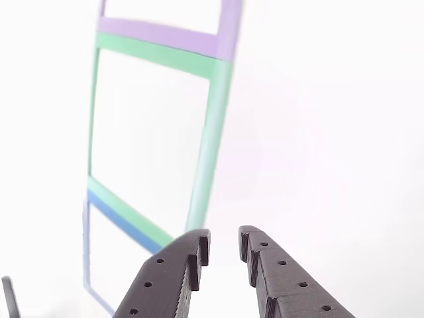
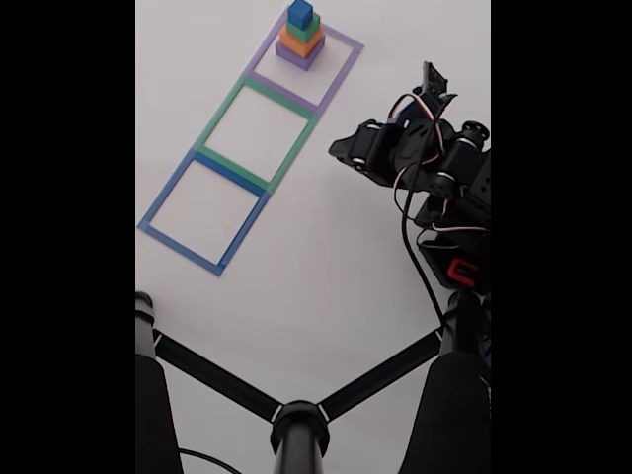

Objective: Tower of hanoi

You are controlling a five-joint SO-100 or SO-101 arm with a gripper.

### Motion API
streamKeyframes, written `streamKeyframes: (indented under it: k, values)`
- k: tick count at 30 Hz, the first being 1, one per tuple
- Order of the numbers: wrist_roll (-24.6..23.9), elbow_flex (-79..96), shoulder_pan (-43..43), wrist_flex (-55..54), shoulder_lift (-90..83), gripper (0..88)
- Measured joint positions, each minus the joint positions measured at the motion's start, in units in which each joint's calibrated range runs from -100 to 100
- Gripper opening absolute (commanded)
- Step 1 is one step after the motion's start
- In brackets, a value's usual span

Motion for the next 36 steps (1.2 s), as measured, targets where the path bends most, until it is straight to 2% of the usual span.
streamKeyframes:
  k: [2, 12, 13, 19, 21, 26, 32, 33, 36]
  values:
    - [8.1, -5.0, 0.0, -0.1, 3.5, 1.1]
    - [56.7, -28.8, 2.5, -1.3, 20.3, 1.1]
    - [62.9, -31.4, 2.7, -1.0, 21.9, 1.1]
    - [110.1, -41.5, 5.1, -0.8, 26.3, 1.1]
    - [123.7, -43.5, 6.1, -0.8, 26.9, 1.1]
    - [145.0, -46.2, 8.4, -0.8, 28.2, 1.1]
    - [166.3, -46.3, 12.0, -0.1, 28.5, 1.1]
    - [168.9, -46.2, 12.8, 0.2, 28.4, 1.1]
    - [171.4, -44.2, 14.9, 0.2, 27.2, 1.0]
